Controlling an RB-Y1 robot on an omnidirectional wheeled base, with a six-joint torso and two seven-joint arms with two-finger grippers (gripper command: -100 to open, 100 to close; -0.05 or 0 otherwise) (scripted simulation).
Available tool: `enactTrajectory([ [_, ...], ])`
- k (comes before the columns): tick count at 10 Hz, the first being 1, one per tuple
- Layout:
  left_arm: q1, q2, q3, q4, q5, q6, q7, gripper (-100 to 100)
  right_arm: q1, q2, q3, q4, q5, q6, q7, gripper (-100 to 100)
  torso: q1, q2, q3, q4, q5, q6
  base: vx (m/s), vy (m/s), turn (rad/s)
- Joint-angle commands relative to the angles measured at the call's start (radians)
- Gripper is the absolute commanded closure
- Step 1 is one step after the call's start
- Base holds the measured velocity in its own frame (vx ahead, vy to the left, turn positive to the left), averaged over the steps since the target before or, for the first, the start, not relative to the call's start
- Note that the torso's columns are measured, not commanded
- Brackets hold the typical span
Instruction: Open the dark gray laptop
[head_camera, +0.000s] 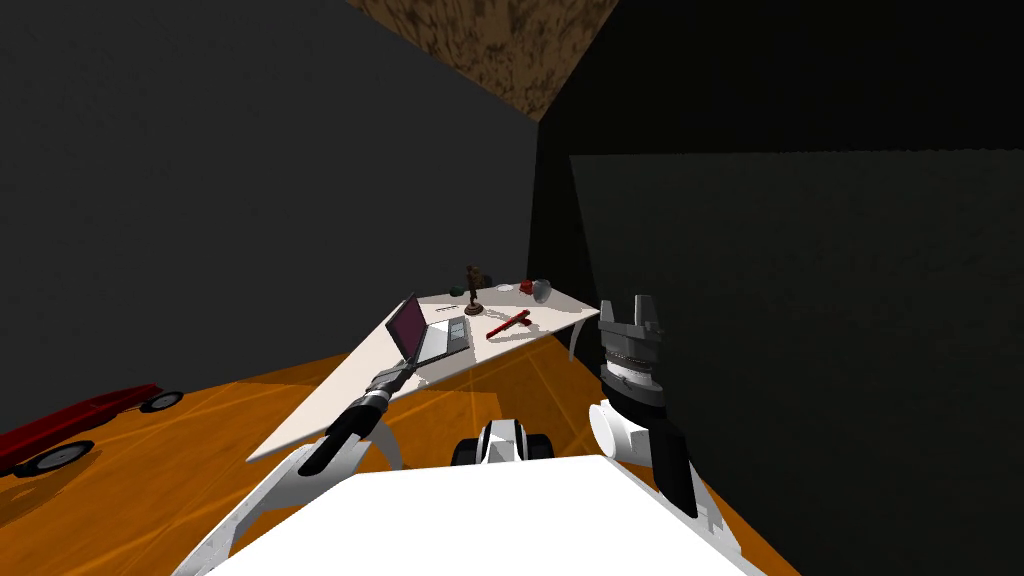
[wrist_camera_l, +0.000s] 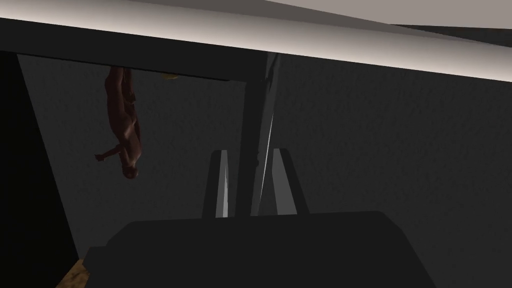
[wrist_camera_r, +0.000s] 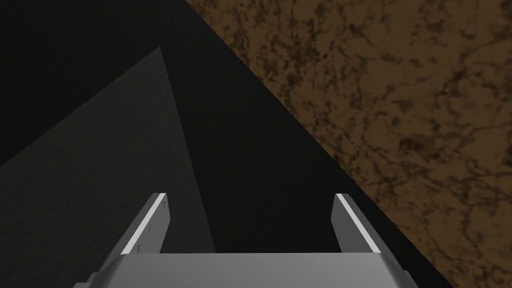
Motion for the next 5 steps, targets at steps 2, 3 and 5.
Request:
enactTrajectory([
  [2,0.003,-0.004,-0.005,-0.013,0.053,0.016,-0.107,100,0.000,0.000,0.000,0.000,0.000,0.000,0.000,0,-0.001,0.000,0.000,0.000,0.000,-0.001,0.016,-0.009,0.024],
  [3,0.003,-0.004,-0.005,-0.013,0.053,0.016,-0.118,100,0.000,0.000,0.000,0.000,0.000,0.000,0.000,0,0.000,0.000,0.000,0.000,0.000,0.000,0.000,0.000,0.000],
  [5,0.007,-0.007,-0.008,-0.026,0.106,0.032,-0.183,100,0.000,0.000,0.000,0.000,0.000,0.000,0.000,0,0.000,-0.001,-0.001,0.000,0.000,-0.001,0.018,-0.007,0.044],
])
